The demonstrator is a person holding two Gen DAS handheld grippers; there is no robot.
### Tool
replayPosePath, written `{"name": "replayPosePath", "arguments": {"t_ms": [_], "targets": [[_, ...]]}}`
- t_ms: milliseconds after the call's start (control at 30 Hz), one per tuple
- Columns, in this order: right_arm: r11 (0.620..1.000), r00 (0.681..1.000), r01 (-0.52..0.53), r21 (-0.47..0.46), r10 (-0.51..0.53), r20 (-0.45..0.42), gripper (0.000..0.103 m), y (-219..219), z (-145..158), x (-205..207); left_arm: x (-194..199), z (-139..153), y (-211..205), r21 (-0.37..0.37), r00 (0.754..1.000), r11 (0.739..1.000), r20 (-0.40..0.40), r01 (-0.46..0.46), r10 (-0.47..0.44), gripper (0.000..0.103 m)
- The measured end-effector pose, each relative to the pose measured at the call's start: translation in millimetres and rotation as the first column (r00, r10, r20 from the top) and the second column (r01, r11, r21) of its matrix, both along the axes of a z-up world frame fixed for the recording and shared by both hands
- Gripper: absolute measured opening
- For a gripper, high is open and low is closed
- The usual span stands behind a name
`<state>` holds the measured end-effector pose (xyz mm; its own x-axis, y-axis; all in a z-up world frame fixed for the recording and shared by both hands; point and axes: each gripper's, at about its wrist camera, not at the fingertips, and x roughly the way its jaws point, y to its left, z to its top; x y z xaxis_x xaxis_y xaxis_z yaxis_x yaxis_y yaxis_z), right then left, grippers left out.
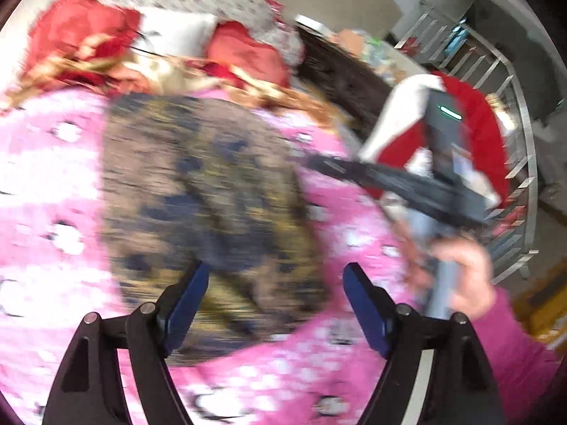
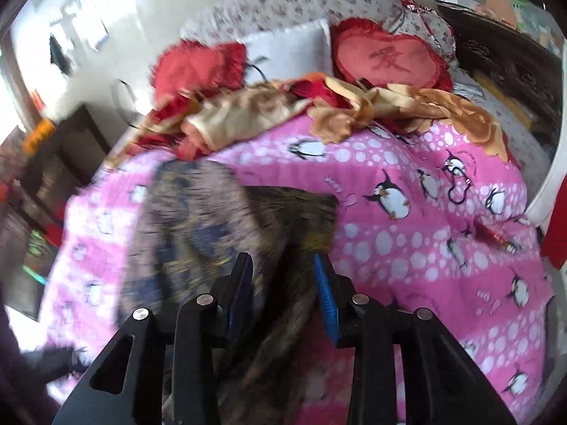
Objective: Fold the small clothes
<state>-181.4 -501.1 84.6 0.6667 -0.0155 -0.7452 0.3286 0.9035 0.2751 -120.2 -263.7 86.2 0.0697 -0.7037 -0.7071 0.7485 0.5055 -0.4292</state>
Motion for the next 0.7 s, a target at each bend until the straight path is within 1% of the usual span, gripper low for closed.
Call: {"name": "replayPosePath", "arguments": {"t_ms": [33, 100, 133, 200, 233, 267, 300, 333, 367, 400, 467, 500, 533, 567, 633, 667, 700], "targets": [[0.999, 0.999, -0.036, 0.031, 0.036, 0.001, 0.038, 8.3, -2.1, -6.2, -0.4, -3.5, 5.3, 0.046, 0.999, 0.999, 0.035, -0.028, 0.027, 0.082], [0.994, 0.995, -0.091, 0.066, 0.094, -0.032, 0.038, 26.3, -13.6, -10.7, 8.1, -21.1, 8.8, 0.148, 0.993, 0.985, 0.088, -0.089, 0.077, 0.081], [0.991, 0.992, -0.112, 0.080, 0.116, -0.049, 0.038, 35.1, -21.0, -11.6, 9.9, -30.7, 10.3, 0.175, 0.993, 0.980, 0.090, -0.097, 0.082, 0.081], [0.982, 0.982, -0.157, 0.106, 0.166, -0.084, 0.036, 48.4, -38.6, -12.2, 7.3, -47.6, 16.5, 0.205, 0.994, 0.974, 0.078, -0.093, 0.079, 0.081], [0.983, 0.981, -0.161, 0.092, 0.169, -0.093, 0.030, 51.9, -43.9, -14.8, 6.3, -55.7, 16.2, 0.223, 0.994, 0.971, 0.076, -0.091, 0.075, 0.081], [0.987, 0.983, -0.151, 0.052, 0.155, -0.101, 0.011, 55.0, -46.5, -19.5, 4.8, -61.7, 17.8, 0.239, 0.994, 0.967, 0.077, -0.090, 0.073, 0.081], [0.991, 0.987, -0.133, 0.013, 0.134, -0.092, 0.011, 53.8, -46.2, -26.5, 3.4, -67.0, 17.3, 0.252, 0.994, 0.963, 0.079, -0.092, 0.074, 0.081], [0.993, 0.990, -0.118, 0.007, 0.118, -0.074, 0.010, 51.1, -45.8, -34.5, 4.3, -74.6, 18.3, 0.261, 0.994, 0.961, 0.077, -0.096, 0.079, 0.081], [0.996, 0.995, -0.084, 0.029, 0.086, -0.059, 0.010, 42.7, -48.2, -44.1, 5.4, -80.6, 17.8, 0.266, 0.994, 0.959, 0.066, -0.096, 0.081, 0.081], [0.998, 0.995, -0.059, 0.034, 0.061, -0.074, 0.010, 37.6, -53.7, -47.6, 7.1, -86.1, 17.0, 0.270, 0.995, 0.958, 0.052, -0.092, 0.081, 0.081], [0.999, 0.987, -0.036, 0.030, 0.040, -0.153, 0.010, 28.6, -74.5, -47.4, 11.2, -92.5, 15.4, 0.284, 0.996, 0.955, 0.034, -0.090, 0.084, 0.081], [0.998, 0.986, -0.036, 0.052, 0.044, -0.160, 0.011, 24.1, -78.6, -46.0, 11.8, -92.3, 16.3, 0.279, 0.996, 0.956, 0.034, -0.092, 0.086, 0.081], [0.997, 0.988, -0.030, 0.078, 0.041, -0.146, 0.011, 21.2, -77.2, -46.9, 10.2, -89.9, 18.4, 0.271, 0.995, 0.958, 0.041, -0.095, 0.087, 0.081], [0.995, 0.994, -0.011, 0.096, 0.021, -0.109, 0.014, 16.0, -68.4, -48.0, 10.0, -87.2, 19.1, 0.260, 0.995, 0.960, 0.056, -0.099, 0.088, 0.081], [0.994, 0.999, 0.034, 0.100, -0.031, -0.038, 0.023, 5.0, -49.4, -48.2, 10.3, -84.8, 19.2, 0.254, 0.994, 0.962, 0.074, -0.097, 0.081, 0.081], [0.993, 0.997, 0.073, 0.091, -0.074, 0.005, 0.033, -3.0, -37.9, -43.9, 11.4, -85.8, 17.7, 0.257, 0.994, 0.962, 0.075, -0.093, 0.076, 0.081], [0.991, 0.995, 0.099, 0.087, -0.101, 0.024, 0.045, -7.7, -31.6, -38.8, 11.8, -86.0, 16.6, 0.259, 0.995, 0.962, 0.070, -0.091, 0.075, 0.081]]}}
